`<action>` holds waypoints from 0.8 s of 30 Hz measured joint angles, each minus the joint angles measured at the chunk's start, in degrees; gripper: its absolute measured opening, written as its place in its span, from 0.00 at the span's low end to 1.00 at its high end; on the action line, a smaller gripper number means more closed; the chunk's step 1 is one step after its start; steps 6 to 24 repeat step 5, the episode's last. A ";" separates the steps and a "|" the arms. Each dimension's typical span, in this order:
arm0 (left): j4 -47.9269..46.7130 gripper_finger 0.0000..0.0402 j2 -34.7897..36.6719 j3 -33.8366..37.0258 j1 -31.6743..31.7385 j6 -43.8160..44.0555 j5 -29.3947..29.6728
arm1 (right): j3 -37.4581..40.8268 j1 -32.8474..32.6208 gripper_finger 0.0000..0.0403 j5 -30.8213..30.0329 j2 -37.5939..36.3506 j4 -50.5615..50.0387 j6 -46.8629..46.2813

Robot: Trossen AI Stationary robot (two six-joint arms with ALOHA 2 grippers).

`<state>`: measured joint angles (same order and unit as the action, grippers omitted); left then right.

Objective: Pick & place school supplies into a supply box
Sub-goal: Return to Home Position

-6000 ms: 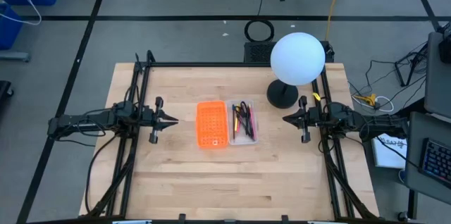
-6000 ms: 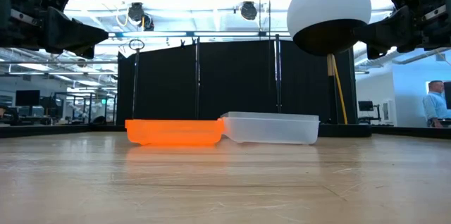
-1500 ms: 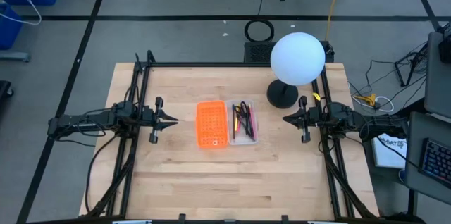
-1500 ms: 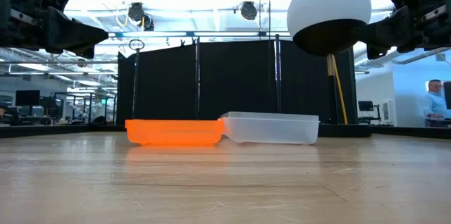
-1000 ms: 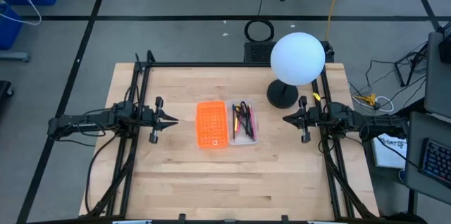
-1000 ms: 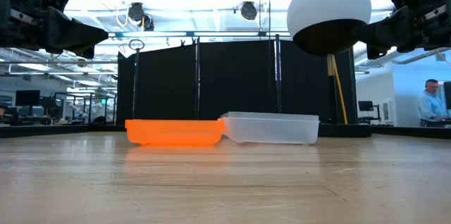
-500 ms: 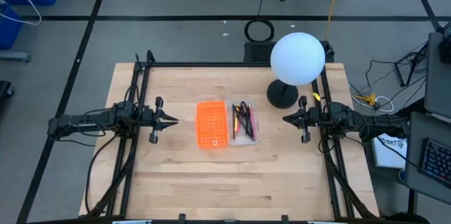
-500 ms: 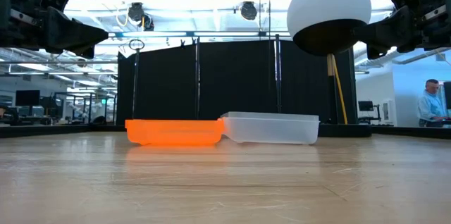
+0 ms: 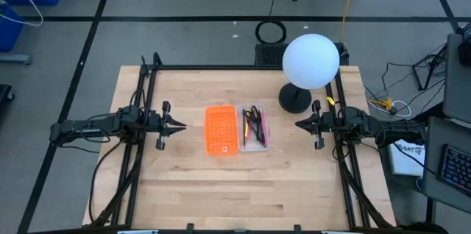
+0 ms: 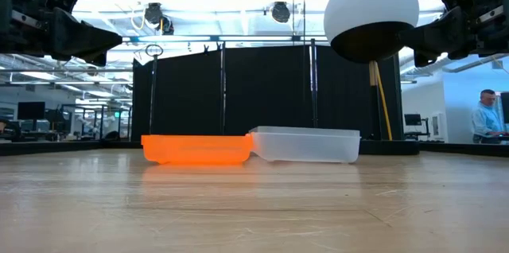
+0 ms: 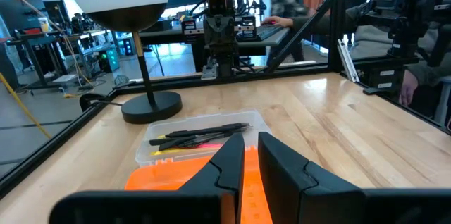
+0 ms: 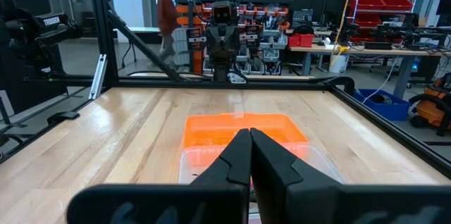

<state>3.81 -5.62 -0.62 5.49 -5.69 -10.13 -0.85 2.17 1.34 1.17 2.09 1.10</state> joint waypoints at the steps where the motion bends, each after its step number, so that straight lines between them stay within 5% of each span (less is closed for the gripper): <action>1: 0.00 0.13 0.00 0.00 0.00 0.00 0.00 | 0.00 -0.01 0.00 0.01 -0.01 0.00 0.00; 24: 0.00 0.13 -0.01 0.00 -0.01 -0.01 0.01 | -0.01 -0.01 0.00 0.00 -0.01 0.00 0.00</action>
